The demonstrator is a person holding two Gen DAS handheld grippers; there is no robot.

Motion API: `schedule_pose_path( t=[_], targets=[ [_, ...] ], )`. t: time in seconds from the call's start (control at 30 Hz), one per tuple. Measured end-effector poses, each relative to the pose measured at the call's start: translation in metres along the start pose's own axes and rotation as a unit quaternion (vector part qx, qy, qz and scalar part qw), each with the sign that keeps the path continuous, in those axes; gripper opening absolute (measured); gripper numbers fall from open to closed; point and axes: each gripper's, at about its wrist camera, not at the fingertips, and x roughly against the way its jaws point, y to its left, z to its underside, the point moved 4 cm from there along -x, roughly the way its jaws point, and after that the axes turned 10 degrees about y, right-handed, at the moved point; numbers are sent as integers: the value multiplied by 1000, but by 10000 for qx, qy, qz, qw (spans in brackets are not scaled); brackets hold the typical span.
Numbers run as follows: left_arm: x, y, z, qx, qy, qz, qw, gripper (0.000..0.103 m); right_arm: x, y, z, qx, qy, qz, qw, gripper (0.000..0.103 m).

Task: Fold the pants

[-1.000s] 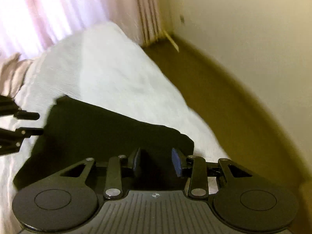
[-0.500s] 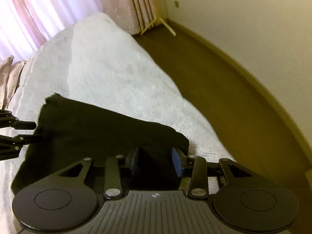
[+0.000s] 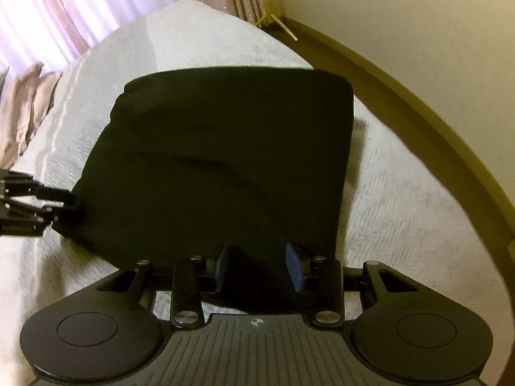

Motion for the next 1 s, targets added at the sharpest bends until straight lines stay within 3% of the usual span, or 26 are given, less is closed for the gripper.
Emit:
schedule_pose_path(
  t=[0.07,0.13,0.2,0.3,0.47,0.77,1.0],
  targets=[
    [10,3,1,198,-2,-21,9998,40,18,3,-3,-88,-59,48,9999,41],
    [24,4,5,453,-29,20,9990,44,32,7,-1,-194,-52,115,9997,57],
    [37,5,7,649,-35,-10,9979,54,45,15,5,-309,-7,161,9994,62],
    [62,3,16,1017,-38,6,9948,71,60,28,16,-467,98,168,9987,65],
    [100,-2,32,1251,-77,-72,9921,86,92,46,36,-858,70,176,9961,69],
    [156,-7,62,1373,-460,-132,9894,102,149,88,65,-1051,-210,229,9940,75],
    [206,-22,99,1383,-904,-96,9862,102,198,125,98,-1159,-501,388,9912,84]
  ],
)
